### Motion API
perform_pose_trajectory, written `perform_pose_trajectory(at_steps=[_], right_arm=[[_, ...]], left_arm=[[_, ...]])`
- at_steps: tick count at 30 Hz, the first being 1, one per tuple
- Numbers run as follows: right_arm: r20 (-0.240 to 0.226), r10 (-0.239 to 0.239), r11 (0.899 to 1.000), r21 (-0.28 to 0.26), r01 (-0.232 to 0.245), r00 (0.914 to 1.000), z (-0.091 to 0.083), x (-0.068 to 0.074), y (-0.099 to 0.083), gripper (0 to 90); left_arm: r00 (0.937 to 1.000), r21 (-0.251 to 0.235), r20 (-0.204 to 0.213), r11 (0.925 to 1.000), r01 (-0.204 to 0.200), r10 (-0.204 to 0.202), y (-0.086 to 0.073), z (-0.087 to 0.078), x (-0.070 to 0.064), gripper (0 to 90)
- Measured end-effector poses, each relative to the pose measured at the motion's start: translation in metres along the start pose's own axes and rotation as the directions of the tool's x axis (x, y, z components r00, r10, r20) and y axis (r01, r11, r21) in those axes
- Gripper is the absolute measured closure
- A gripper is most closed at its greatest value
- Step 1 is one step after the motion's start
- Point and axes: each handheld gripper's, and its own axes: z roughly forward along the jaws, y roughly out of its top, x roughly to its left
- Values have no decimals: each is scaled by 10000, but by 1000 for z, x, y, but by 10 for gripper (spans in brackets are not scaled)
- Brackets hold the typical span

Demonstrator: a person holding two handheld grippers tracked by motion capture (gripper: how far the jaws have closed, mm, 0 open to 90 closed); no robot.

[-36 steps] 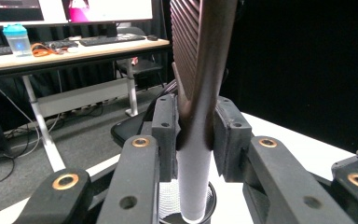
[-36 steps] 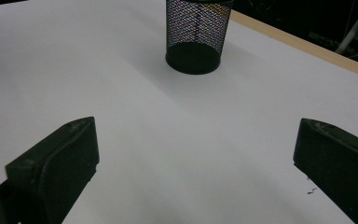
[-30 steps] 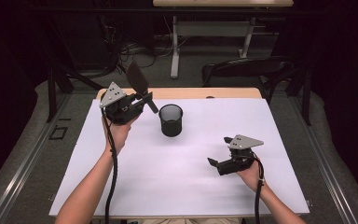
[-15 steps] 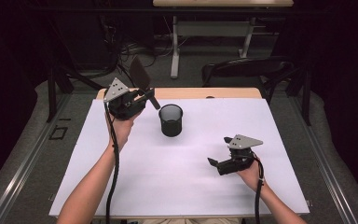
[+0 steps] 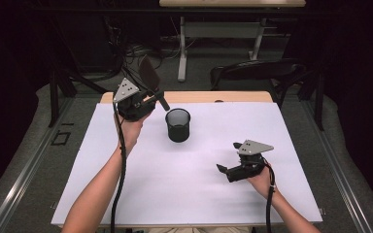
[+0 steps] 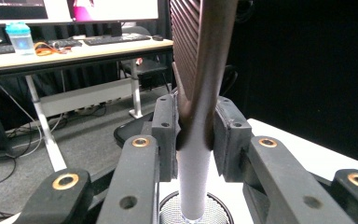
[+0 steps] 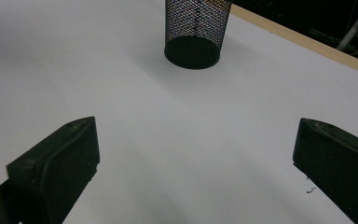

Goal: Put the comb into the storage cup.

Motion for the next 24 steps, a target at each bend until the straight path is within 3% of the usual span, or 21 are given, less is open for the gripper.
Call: perform_pose_trajectory(at_steps=[6, 24], right_arm=[[-38, -91, 9999, 57, 91, 10000, 0, 2, 1, 1], [-130, -157, 9998, 140, 159, 9998, 1, 3, 1, 2]], left_arm=[[10000, -158, 62, 9999, -40, 41, -1, 8, -1, 730], [9999, 54, 115, 10000, -35, 34, -9, 25, -1, 729]])
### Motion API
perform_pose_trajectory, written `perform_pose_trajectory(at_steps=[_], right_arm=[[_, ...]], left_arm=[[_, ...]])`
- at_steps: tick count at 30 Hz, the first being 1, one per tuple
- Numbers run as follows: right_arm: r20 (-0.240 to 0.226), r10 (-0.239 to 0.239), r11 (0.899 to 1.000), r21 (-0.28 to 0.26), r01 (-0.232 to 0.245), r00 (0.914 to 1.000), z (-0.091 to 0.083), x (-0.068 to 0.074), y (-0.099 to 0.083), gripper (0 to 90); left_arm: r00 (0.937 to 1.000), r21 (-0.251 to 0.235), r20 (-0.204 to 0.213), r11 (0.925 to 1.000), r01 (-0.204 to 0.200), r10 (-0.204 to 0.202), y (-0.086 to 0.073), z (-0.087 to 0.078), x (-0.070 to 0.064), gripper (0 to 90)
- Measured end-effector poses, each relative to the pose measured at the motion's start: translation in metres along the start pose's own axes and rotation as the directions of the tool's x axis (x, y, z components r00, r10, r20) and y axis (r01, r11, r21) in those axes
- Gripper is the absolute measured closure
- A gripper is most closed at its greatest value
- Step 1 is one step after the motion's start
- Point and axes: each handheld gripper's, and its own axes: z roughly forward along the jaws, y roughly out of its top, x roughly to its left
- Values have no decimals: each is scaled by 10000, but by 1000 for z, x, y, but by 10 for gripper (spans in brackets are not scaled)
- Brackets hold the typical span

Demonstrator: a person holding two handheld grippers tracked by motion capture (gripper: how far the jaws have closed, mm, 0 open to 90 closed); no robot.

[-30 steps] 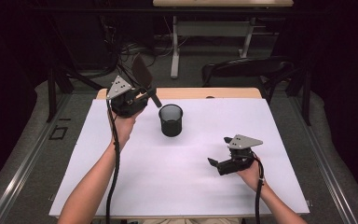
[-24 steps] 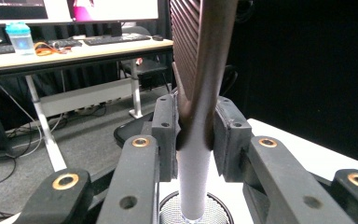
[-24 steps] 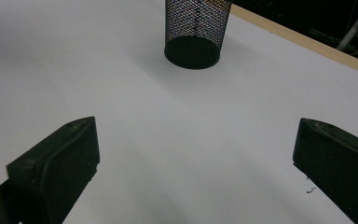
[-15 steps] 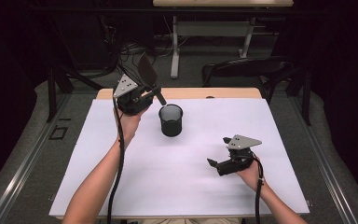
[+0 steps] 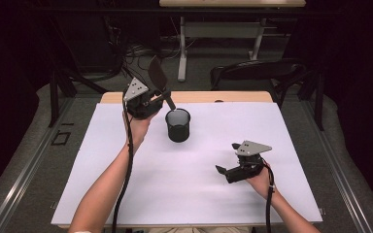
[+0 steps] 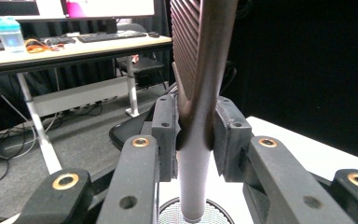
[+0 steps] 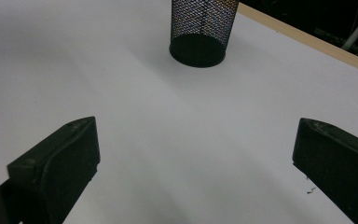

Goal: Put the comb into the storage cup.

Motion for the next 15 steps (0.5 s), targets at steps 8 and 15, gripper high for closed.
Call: perform_pose_trajectory(at_steps=[8, 15], right_arm=[[53, -39, 10000, 6, 39, 10000, 0, 1, 0, 2], [11, -89, 9999, 59, 89, 10000, 1, 2, 0, 2]], left_arm=[[9999, 173, 73, 9998, -82, 81, -2, 5, -3, 729], [9999, 278, 126, 9996, 14, -17, -5, 9, -3, 729]])
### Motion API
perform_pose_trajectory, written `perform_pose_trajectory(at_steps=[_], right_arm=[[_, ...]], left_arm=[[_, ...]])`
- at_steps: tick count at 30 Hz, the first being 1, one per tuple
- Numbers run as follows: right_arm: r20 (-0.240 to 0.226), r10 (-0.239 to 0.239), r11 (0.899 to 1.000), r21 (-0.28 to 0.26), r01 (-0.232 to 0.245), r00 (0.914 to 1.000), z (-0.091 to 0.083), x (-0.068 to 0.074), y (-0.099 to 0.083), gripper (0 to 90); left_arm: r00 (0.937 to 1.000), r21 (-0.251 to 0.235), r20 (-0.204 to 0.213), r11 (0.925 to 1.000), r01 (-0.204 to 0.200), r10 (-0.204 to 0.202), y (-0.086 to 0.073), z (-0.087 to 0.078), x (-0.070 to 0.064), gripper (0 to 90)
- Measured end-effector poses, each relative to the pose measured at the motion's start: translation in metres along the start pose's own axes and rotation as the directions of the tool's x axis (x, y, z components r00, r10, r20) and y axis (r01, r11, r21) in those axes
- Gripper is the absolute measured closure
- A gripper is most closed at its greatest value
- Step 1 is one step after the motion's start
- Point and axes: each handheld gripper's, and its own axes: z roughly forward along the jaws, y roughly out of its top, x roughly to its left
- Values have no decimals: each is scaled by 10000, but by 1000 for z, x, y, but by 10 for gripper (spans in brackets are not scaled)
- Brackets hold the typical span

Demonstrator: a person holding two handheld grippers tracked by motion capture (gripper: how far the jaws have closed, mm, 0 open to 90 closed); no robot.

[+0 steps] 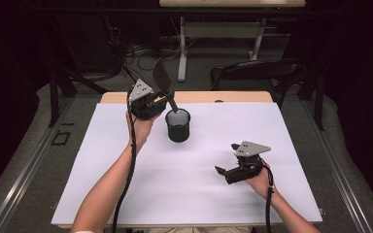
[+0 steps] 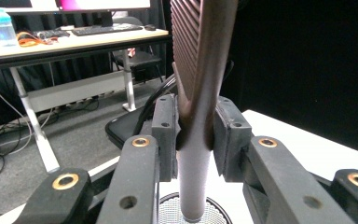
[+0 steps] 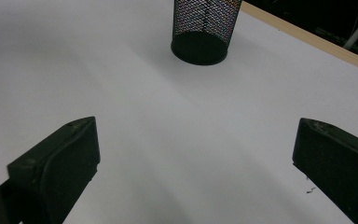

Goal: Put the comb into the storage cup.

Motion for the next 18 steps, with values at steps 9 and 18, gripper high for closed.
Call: perform_pose_trajectory(at_steps=[9, 18], right_arm=[[-27, -31, 10000, 40, 31, 10000, 1, 0, 0, 2], [-36, -8, 10000, 53, 8, 10000, 1, 1, -1, 3]], left_arm=[[9999, 188, 31, 9997, 162, -162, -4, 4, 1, 729], [9996, 349, -5, 9990, 277, -277, -12, 9, 2, 729]])
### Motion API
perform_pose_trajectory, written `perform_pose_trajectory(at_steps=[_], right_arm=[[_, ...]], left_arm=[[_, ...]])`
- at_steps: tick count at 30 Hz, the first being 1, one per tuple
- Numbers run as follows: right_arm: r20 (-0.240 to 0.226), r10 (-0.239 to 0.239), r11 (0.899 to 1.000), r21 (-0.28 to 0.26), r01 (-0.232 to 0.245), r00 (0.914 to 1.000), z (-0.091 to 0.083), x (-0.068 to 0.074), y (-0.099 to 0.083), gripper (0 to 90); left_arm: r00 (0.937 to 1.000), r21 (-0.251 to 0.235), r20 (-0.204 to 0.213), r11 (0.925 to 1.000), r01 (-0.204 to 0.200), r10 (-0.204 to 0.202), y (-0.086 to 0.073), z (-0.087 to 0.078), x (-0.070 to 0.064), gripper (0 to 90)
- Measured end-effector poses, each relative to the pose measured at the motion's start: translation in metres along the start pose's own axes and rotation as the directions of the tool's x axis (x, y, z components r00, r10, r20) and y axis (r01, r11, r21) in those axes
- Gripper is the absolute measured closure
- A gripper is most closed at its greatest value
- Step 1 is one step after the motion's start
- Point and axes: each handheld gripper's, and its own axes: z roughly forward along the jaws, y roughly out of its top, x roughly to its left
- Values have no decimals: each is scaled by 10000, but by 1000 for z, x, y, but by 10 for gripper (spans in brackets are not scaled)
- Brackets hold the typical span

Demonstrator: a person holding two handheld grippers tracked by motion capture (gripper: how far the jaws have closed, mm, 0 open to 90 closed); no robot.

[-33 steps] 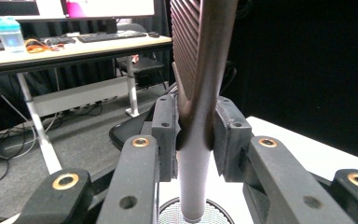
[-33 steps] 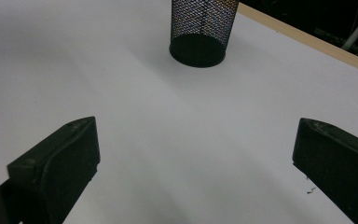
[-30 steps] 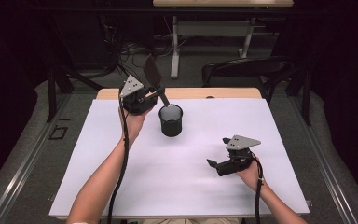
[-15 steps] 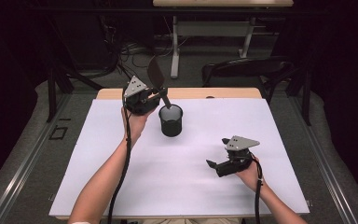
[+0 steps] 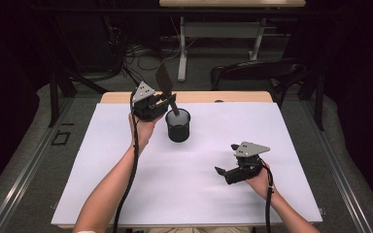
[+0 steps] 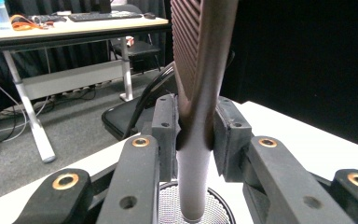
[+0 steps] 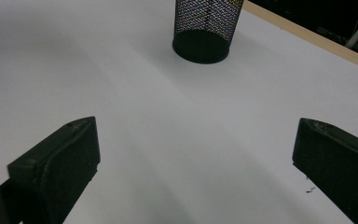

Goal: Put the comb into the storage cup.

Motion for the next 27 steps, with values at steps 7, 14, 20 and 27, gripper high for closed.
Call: perform_pose_trajectory(at_steps=[7, 14, 20, 27], right_arm=[[15, -40, 10000, 33, 40, 10000, 1, 0, -1, 4], [-21, -14, 10000, 69, 14, 10000, 1, -1, -1, 3], [-26, 20, 10000, 77, -20, 10000, 2, -1, -2, 3], [-96, 40, 9999, 143, -38, 9999, 3, -1, -2, 2]], left_arm=[[9999, 72, 25, 9999, 128, -129, -3, 3, 2, 729], [9997, 120, -69, 9996, 245, -245, -7, 6, 4, 730], [9990, 136, -68, 9990, 433, -432, -10, 8, 6, 730], [9985, 190, -94, 9984, 539, -537, -15, 10, 6, 729]])
